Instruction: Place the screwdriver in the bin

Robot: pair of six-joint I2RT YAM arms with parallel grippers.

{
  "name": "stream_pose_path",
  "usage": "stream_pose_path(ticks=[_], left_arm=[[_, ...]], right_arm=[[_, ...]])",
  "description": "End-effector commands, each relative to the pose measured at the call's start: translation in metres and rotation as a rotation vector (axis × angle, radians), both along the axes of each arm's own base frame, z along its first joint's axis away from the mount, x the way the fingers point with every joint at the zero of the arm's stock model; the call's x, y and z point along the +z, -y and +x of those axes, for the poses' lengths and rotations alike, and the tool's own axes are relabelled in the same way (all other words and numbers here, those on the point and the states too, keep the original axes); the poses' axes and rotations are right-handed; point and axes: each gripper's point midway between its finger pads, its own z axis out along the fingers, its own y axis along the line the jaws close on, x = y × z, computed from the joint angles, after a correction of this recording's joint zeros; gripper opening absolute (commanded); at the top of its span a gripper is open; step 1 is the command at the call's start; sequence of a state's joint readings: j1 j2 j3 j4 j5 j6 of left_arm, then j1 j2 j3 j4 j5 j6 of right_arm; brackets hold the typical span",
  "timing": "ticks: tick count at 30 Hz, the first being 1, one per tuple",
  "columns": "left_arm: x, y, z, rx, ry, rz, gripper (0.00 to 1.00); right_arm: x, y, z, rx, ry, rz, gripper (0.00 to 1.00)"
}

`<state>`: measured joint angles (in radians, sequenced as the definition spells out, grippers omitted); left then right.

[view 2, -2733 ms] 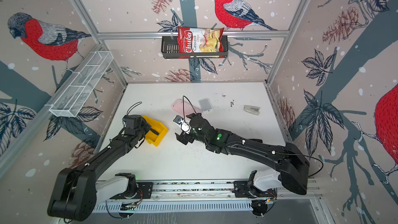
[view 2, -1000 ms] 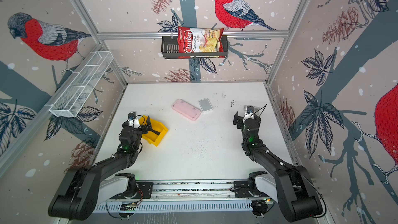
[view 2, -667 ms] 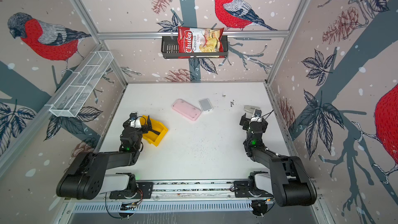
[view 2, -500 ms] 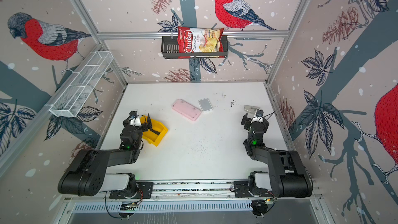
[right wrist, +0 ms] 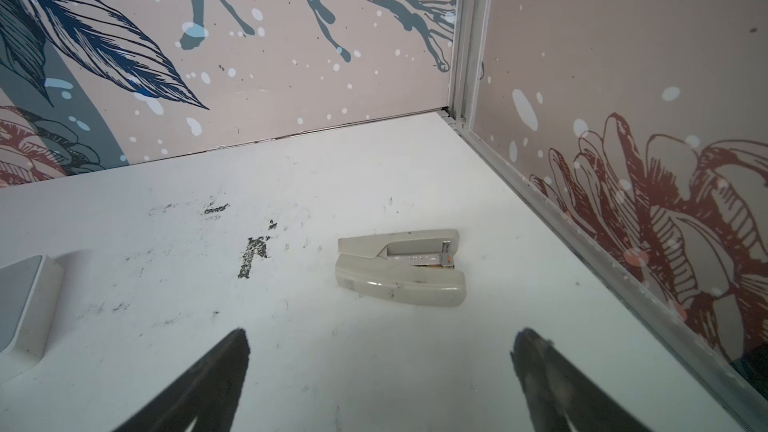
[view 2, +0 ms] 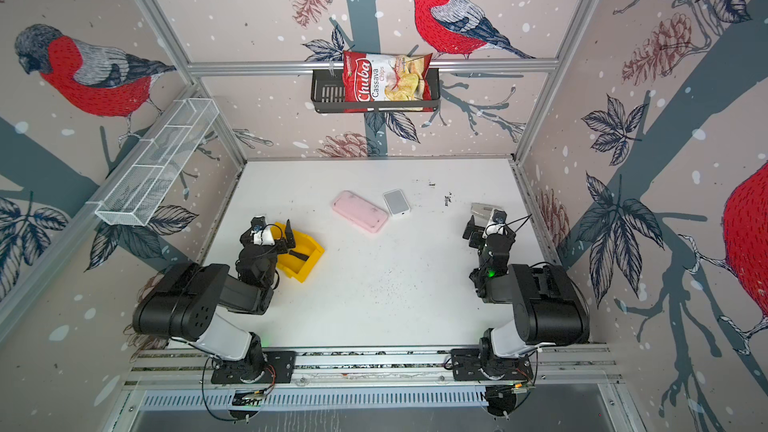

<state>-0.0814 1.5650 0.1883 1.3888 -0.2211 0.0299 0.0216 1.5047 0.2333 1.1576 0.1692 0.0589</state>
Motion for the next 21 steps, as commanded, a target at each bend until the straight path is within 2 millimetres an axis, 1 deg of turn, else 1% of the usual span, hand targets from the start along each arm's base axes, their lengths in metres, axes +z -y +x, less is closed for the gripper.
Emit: stream_pose_path(ticks=[1, 21], left_arm=[[-0.0005, -0.0017, 0.0073, 0.013, -0.02, -0.005, 1.0], [0.0005, -0.0024, 0.0066, 0.016, -0.012, -0.003, 1.0]], right_arm=[[0.0108, -0.0023, 0.003, 0.012, 0.043, 0.021, 1.0], [0.0108, -0.0026, 0.0026, 0.01, 0.044, 0.019, 1.0]])
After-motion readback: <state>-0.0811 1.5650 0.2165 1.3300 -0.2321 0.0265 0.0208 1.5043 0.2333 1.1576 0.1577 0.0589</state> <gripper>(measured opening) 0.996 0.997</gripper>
